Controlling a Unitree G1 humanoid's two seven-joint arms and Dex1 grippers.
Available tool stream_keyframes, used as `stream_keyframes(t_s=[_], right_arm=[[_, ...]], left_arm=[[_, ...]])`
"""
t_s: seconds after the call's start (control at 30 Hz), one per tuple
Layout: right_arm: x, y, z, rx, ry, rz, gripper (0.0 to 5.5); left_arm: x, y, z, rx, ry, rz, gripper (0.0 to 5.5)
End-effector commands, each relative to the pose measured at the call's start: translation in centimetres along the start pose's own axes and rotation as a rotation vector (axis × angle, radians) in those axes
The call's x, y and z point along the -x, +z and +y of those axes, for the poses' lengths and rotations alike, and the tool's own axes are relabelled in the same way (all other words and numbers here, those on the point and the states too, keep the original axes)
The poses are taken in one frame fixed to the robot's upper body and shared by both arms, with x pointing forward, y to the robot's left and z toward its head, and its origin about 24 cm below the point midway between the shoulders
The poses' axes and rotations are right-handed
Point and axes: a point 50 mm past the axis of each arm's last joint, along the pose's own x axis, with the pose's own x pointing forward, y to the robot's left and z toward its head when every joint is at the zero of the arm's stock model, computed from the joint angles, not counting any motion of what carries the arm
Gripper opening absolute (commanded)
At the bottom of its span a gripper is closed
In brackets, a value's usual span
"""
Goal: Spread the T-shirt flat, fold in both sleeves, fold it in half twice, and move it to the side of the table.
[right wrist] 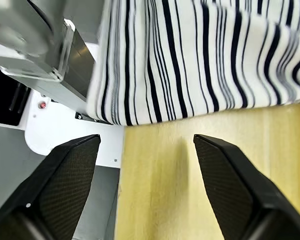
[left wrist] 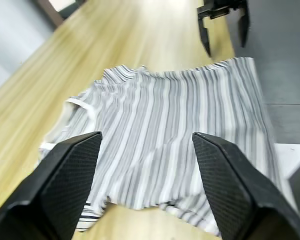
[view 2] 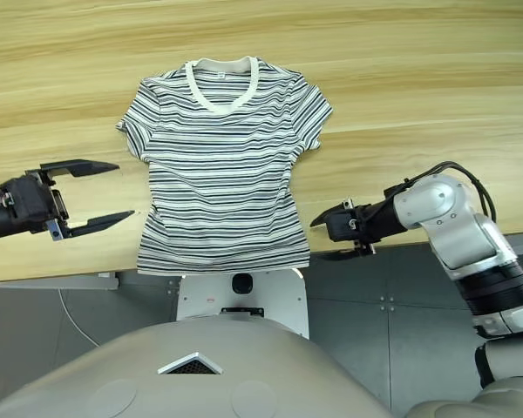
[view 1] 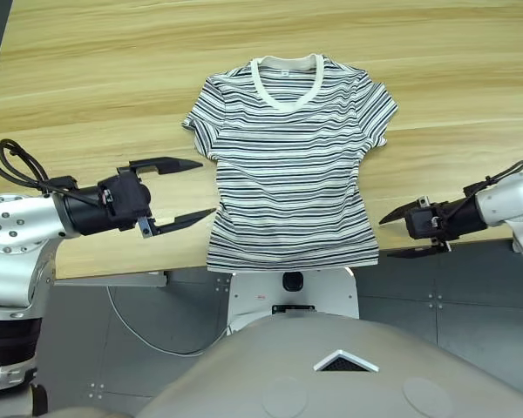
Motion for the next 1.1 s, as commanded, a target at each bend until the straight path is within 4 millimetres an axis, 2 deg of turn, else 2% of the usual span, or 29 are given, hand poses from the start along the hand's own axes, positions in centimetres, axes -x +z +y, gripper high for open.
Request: stream_keyframes(t_s=[0.03, 0.13, 0.2, 0.27, 0.37, 0.43, 0.47, 0.57, 0.63, 0.7, 0.73, 0.83, 0.93, 1.0, 1.1], right_arm=[[1.1, 2.7, -2.7, 0.067, -0.167, -0.158, 3.46], [0.5, 3.2, -2.9, 0.095, -0.208, -0.201, 3.46], [-0.5, 2.0, -2.0, 0.141, -0.18, -0.108, 3.46], [-1.6, 1.2, -2.3, 0.299, -0.241, -0.023, 3.46], [-3.0, 1.7, -2.6, 0.467, -0.351, -0.108, 3.46], [-2.7, 2.2, -3.7, 0.516, -0.462, -0.159, 3.46], [-2.2, 2.8, -4.9, 0.516, -0.556, -0.204, 3.46], [0.0, 3.6, -8.7, 0.347, -0.848, -0.288, 3.46], [0.7, 3.5, -10.2, 0.206, -0.969, -0.333, 3.46], [0.6, 3.7, -11.0, 0.1, -1.033, -0.386, 3.46], [0.4, 3.8, -11.1, 0.065, -1.047, -0.407, 3.46], [-1.0, 4.7, -10.6, -0.03, -1.068, -0.493, 3.46], [-2.7, 5.4, -9.3, -0.099, -1.055, -0.57, 3.46], [-3.4, 5.4, -8.6, -0.148, -1.058, -0.607, 3.46], [-4.1, 5.1, -7.9, -0.198, -1.066, -0.635, 3.46]], left_arm=[[-0.5, -1.0, 0.6, -0.015, 0.062, 0.055, 3.36], [-0.4, -3.0, -0.5, -0.088, -0.017, 0.205, 3.36], [-0.5, -4.3, -1.7, -0.238, -0.09, 0.29, 3.36], [-1.7, -3.9, -1.4, -0.495, -0.038, 0.223, 3.36], [-3.0, -3.2, -2.0, -0.667, -0.03, 0.08, 3.36], [-3.3, -3.2, 0.0, -0.812, 0.065, 0.073, 3.36], [-3.2, -3.0, 1.6, -0.838, 0.17, 0.071, 3.36], [-2.7, -3.7, 6.4, -0.595, 0.532, 0.093, 3.36], [-2.7, -4.9, 8.3, -0.379, 0.687, 0.103, 3.36], [-3.6, -6.1, 9.4, -0.157, 0.791, 0.097, 3.36], [-4.0, -6.4, 9.7, -0.088, 0.823, 0.093, 3.36], [-6.0, -8.5, 10.4, 0.285, 0.921, 0.119, 3.36], [-8.0, -10.7, 9.7, 0.583, 0.908, 0.176, 3.36], [-9.0, -11.7, 9.0, 0.695, 0.87, 0.218, 3.36], [-9.8, -13.1, 7.5, 0.732, 0.836, 0.323, 3.36]])
